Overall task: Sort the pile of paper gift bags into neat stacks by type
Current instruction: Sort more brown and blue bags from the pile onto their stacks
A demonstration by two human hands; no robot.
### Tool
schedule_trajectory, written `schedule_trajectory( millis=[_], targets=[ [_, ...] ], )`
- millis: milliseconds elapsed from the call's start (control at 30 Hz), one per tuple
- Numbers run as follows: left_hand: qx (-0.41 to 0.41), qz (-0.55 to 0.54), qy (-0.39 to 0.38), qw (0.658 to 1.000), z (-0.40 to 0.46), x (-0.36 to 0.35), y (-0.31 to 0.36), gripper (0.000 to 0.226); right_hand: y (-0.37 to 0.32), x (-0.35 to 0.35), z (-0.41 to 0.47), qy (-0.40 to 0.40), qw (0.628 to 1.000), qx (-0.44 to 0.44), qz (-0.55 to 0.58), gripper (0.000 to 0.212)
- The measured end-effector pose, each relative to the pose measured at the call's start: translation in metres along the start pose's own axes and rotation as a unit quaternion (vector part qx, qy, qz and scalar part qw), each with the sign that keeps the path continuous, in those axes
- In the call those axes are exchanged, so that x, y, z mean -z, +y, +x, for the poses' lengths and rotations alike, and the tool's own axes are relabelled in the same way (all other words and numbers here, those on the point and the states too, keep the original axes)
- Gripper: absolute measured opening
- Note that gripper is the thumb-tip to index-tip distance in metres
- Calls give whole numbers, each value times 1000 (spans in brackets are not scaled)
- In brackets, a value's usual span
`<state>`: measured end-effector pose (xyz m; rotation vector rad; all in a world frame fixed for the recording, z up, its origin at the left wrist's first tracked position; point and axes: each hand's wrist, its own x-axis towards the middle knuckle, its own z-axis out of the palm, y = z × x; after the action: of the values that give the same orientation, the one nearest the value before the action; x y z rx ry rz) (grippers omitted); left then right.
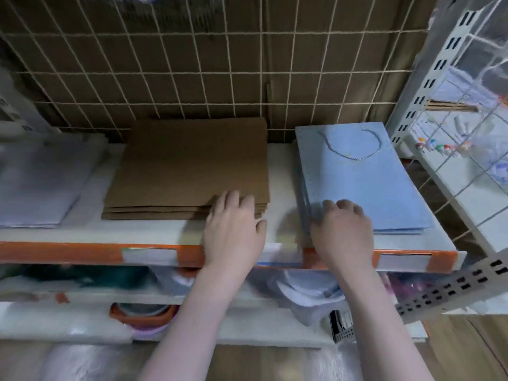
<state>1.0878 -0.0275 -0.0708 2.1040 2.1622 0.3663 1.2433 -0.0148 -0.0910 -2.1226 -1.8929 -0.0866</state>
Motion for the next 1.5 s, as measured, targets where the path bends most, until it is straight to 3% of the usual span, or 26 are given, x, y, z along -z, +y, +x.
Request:
schedule_trajectory(
  millis=[200,500,833,1267,1500],
  targets=[
    [75,-1,17,997,-47,49,-134,54,-132,9,-44,-25,998,61,-2,30],
    [173,17,47,984,-110,112,-367,48,-363,-16,-124,-60,979,158,110,37],
    [275,-14,121,954,-111,159,-552,35,-542,-37,-124,-97,961,207,156,37],
    [313,-16,137,940,-22,221,-780,39,-784,-93,-67,-151,951,214,162,34],
    [265,-19,140,954,20,233,-894,44,-870,-124,-60,-174,964,153,131,38]
  ],
)
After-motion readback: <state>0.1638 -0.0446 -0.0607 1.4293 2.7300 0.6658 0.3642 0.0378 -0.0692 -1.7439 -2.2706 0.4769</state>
